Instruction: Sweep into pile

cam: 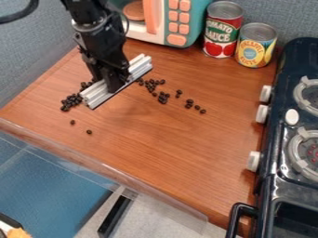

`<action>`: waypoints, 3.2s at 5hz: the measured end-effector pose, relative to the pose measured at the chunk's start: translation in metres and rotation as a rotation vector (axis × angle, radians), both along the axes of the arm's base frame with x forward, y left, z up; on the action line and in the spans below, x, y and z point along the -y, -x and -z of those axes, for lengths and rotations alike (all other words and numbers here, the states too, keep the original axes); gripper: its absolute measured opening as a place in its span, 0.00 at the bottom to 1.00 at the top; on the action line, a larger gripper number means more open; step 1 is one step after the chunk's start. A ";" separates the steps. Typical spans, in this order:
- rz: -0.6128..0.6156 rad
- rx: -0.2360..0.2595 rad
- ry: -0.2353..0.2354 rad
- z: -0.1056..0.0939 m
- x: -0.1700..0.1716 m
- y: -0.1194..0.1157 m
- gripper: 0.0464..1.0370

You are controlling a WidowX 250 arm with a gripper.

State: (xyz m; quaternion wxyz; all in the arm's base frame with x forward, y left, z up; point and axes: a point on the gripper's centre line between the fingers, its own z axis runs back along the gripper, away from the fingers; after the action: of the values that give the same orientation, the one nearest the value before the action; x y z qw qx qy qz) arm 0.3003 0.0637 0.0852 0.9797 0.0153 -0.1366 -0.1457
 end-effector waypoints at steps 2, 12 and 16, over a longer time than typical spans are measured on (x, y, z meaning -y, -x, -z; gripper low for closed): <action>0.132 -0.041 0.040 0.004 0.080 0.020 0.31; -0.339 -0.067 0.097 0.069 0.039 -0.079 0.31; -0.369 -0.082 -0.016 0.067 -0.053 -0.033 0.31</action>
State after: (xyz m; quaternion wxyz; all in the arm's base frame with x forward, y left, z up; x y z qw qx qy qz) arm 0.3337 0.1167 0.0185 0.9945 0.0417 -0.0901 0.0348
